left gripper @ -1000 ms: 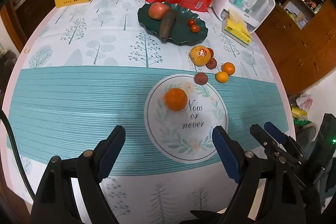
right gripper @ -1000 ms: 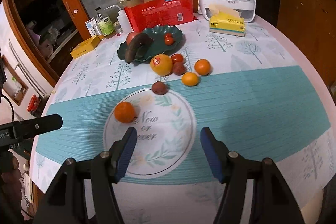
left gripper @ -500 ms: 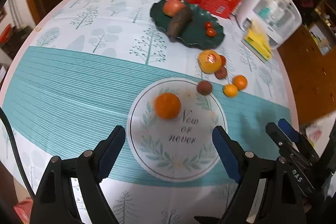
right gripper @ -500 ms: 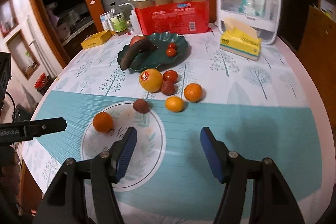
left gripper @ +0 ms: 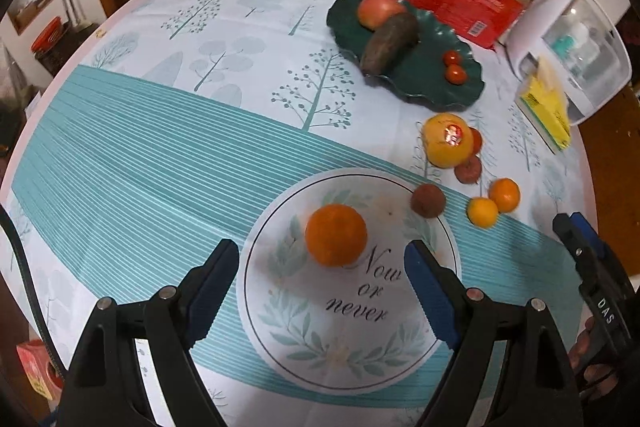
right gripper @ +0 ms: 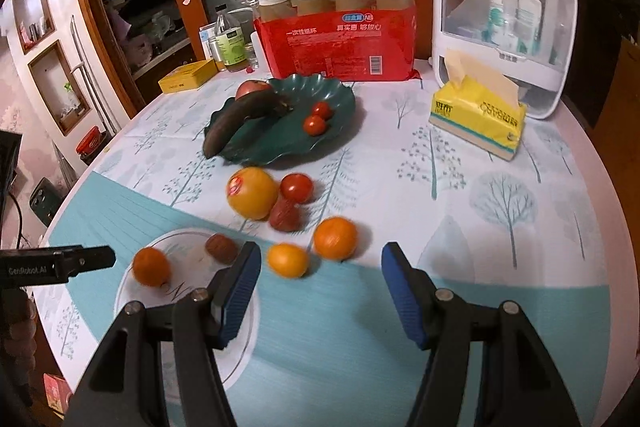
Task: Organize fruits
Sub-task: 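Grasp the orange on the white plate with the left tool while the right tool grasps a loose orange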
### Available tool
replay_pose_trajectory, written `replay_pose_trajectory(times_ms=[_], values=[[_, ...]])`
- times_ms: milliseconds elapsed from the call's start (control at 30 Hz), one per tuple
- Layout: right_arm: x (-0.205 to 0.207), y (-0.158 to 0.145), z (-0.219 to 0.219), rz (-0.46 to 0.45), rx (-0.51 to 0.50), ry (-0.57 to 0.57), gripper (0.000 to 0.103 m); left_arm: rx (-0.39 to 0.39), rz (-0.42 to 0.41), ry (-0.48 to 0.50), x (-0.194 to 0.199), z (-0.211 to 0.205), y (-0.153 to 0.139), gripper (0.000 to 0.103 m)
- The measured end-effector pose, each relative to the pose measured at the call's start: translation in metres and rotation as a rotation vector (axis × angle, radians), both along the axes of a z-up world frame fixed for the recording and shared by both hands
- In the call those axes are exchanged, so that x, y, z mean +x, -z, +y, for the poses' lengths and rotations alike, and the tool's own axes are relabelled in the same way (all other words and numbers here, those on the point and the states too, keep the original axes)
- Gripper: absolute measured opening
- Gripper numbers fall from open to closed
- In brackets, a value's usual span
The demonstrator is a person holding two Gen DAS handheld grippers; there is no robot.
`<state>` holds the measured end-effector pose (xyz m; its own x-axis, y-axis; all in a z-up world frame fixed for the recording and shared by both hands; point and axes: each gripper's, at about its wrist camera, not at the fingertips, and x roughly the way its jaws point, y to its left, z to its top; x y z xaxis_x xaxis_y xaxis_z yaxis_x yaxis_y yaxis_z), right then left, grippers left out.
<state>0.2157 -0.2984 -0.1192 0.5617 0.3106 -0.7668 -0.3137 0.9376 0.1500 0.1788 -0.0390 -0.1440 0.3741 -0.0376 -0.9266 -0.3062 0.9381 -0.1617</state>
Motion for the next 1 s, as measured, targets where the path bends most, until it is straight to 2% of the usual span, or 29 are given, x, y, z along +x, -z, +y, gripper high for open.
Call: replay_pose_trajectory(times_ms=[333,500,633,733,800,1000], values=[[0.038,0.027,0.005,0.037,0.03,-0.035,0.063,-0.028,0.047,-0.02,0.024,-0.01,0.024,0.084],[0.046,0.045,0.007,0.062,0.05,-0.015,0.063,-0.036,0.026,-0.039,0.032,-0.016,0.034,0.084],[0.051,0.057,0.009,0.072,0.068,-0.017,0.063,-0.013,0.042,-0.04,0.038,-0.019,0.044,0.084],[0.053,0.063,0.012,0.08,0.067,-0.028,0.061,-0.024,0.058,-0.048,0.039,-0.018,0.051,0.079],[0.054,0.064,0.012,0.082,0.072,-0.026,0.058,-0.032,0.071,-0.05,0.039,-0.018,0.054,0.072],[0.056,0.07,0.014,0.078,0.047,-0.015,0.052,-0.013,0.095,-0.049,0.042,-0.021,0.062,0.06]])
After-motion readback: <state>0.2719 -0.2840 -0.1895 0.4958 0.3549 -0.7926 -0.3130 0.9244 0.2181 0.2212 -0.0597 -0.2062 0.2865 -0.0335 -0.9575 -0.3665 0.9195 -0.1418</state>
